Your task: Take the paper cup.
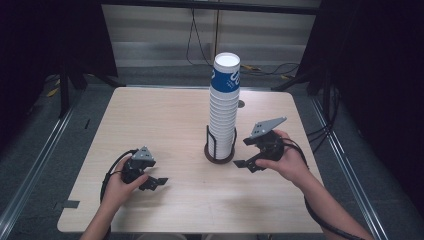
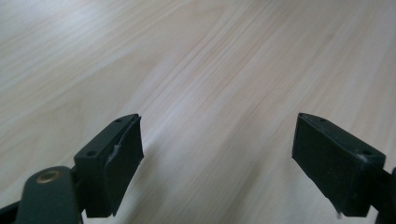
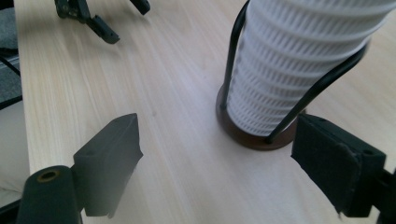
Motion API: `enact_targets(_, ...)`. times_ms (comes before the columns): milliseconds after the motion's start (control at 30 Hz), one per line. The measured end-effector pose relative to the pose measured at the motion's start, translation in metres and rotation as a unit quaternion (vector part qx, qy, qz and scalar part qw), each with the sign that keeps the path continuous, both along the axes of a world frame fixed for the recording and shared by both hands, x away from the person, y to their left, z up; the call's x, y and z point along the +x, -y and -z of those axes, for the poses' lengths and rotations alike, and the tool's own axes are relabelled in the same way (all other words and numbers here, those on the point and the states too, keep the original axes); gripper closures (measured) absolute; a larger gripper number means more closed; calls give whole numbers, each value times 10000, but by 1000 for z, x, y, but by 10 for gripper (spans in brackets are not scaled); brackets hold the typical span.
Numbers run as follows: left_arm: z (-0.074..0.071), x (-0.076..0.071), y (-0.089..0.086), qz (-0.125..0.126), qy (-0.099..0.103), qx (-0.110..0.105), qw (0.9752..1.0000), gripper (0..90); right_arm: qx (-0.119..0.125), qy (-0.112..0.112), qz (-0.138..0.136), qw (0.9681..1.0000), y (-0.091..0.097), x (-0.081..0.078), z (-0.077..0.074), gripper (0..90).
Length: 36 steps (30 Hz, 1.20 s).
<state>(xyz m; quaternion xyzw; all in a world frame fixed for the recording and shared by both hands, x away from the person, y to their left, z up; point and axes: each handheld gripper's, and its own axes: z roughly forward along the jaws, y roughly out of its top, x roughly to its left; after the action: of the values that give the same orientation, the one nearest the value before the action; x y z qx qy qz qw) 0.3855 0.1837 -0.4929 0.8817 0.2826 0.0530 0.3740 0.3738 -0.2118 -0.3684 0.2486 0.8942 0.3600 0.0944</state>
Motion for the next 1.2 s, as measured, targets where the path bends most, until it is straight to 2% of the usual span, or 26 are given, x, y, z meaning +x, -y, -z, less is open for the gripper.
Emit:
enact_targets(33, -6, 1, 4, 101, -46, -112, 9999, 161, 7, 45, 12, 10000, 1, 2, -6, 148)
enact_targets(100, -10, 2, 7, 135, -44, -138, 9998, 161, 13, 78, 24, 10000, 3, 6, -17, 148)
enact_targets(133, -15, 3, 9, 202, -1, -59, 9998, 161, 48, 40, 54, 10000, 4, 8, -22, 148)
enact_targets(167, -19, 4, 13, 183, 28, -97, 9998, 161, 48, 40, 54, 10000, 4, 8, -22, 148)
enact_targets(267, -32, 9, 21, 267, 35, -78, 9996, 161, -229, 230, 52, 9995, 5, 14, -36, 148)
enact_targets(333, -39, 13, 26, 303, 34, -63, 9995, 161, -176, 173, 69, 9997, 6, 17, -43, 148)
enact_targets(367, -45, 16, 30, 331, 60, -17, 9994, 161, -238, 235, 59, 9994, 6, 19, -50, 148)
enact_targets(400, -45, 16, 30, 331, 60, -17, 9994, 161, -238, 235, 59, 9994, 6, 19, -50, 148)
enact_targets(500, -55, 21, 36, 355, 60, -122, 9993, 161, -277, 241, 59, 9993, 7, 23, -59, 148)
enact_targets(533, -61, 23, 38, 360, 77, -98, 9993, 161, -285, 246, 52, 9993, 7, 23, -61, 148)
enact_targets(567, -66, 25, 40, 369, 97, -94, 9992, 161, -204, 235, 67, 9995, 8, 25, -68, 148)
enact_targets(633, -69, 27, 41, 391, 84, -108, 9991, 161, -205, 220, 70, 9995, 9, 26, -70, 148)
enact_targets(667, -72, 29, 42, 385, 104, -139, 9991, 161, -98, 235, 104, 9996, 11, 30, -76, 148)
enact_targets(733, -82, 35, 45, 306, 108, -243, 9992, 161, -97, 256, 138, 9995, 12, 32, -82, 148)
enact_targets(800, -87, 38, 47, 316, 125, -243, 9991, 161, -109, 304, 190, 9993, 12, 35, -87, 148)
enact_targets(900, -92, 40, 50, 314, 127, -243, 9991, 161, -114, 300, 220, 9992, 12, 41, -92, 148)
enact_targets(1000, -100, 43, 55, 366, 80, -337, 9987, 161, -96, 280, 230, 9993, 12, 43, -95, 149)
enact_targets(1200, -114, 50, 65, 461, 150, -255, 9985, 161, -72, 310, 289, 9991, 11, 54, -104, 148)
